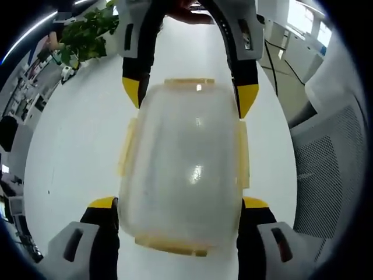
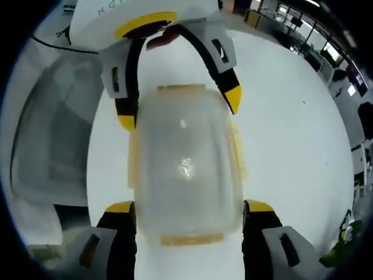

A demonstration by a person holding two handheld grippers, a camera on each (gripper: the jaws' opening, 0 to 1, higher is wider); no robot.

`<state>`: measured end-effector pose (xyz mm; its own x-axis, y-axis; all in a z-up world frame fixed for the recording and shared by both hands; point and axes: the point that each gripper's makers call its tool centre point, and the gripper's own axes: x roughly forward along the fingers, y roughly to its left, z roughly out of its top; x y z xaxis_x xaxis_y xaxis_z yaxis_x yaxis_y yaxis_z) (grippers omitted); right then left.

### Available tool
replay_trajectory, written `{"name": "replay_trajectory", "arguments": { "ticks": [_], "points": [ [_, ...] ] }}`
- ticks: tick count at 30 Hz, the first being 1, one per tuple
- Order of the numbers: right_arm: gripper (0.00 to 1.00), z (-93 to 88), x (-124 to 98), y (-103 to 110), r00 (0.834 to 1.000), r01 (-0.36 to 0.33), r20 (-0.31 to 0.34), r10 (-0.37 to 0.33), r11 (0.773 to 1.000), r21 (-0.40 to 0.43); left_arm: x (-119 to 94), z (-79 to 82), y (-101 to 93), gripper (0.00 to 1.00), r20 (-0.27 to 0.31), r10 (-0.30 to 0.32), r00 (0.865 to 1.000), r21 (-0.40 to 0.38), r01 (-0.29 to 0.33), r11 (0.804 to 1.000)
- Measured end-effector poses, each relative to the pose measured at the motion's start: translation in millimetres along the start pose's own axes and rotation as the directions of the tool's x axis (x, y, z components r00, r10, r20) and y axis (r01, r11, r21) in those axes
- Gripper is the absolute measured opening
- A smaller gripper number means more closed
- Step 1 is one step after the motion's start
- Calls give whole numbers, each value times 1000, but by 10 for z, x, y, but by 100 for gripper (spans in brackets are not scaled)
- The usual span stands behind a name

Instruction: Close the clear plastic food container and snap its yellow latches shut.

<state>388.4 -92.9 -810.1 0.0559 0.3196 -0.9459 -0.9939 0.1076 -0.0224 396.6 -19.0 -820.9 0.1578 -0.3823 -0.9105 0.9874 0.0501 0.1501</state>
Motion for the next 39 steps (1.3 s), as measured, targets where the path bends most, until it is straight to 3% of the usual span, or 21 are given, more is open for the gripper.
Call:
{"name": "replay_trajectory", "arguments": {
  "ticks": [39],
  "points": [
    [74, 669, 235, 238, 1000, 0, -10, 0, 1000, -14, -298, -667, -131, 85, -1, 9, 1000, -18, -9, 1000]
  ]
}}
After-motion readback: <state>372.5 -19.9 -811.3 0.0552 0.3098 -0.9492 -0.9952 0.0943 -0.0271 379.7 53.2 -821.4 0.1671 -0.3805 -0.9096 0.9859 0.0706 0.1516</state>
